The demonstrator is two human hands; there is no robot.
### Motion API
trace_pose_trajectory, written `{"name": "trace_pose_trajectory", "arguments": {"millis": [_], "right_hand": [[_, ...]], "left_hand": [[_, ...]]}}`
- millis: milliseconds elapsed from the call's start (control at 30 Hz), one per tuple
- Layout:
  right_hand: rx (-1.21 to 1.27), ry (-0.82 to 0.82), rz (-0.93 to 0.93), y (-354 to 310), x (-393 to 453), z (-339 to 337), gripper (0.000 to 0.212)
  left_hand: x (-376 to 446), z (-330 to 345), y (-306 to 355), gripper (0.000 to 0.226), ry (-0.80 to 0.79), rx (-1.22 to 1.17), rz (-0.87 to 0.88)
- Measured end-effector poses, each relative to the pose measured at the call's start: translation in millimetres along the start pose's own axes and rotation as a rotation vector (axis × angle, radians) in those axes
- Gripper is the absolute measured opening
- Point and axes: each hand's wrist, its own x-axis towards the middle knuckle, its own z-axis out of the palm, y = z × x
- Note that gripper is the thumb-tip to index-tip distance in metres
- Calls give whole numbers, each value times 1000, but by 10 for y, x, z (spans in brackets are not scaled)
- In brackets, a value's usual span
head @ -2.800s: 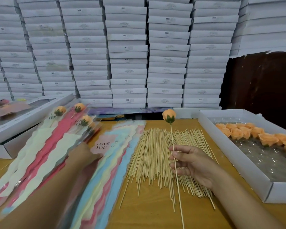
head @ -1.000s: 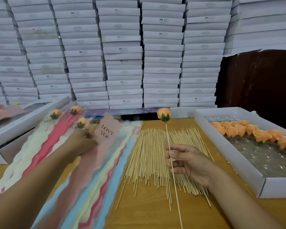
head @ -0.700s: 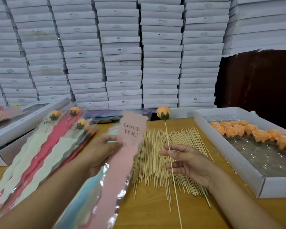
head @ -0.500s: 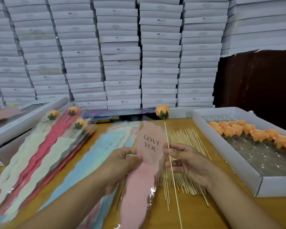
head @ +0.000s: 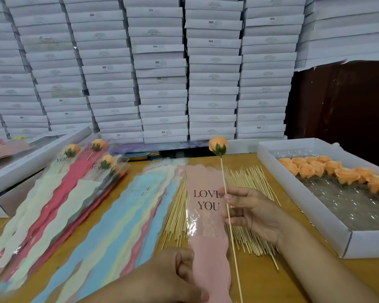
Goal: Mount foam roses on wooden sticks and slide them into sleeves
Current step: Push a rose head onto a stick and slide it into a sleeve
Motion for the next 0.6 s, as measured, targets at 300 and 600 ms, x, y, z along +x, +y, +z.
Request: {"name": "trace_pose_trajectory", "arguments": {"millis": [300,600], "right_hand": [[12,-86,-23,9,-10,7,22],[-43,-161,27,85,-11,30,23]], "left_hand": [[20,-290,251,27,-85,-272,114],[610,-215,509,21,346,-511,300]]}}
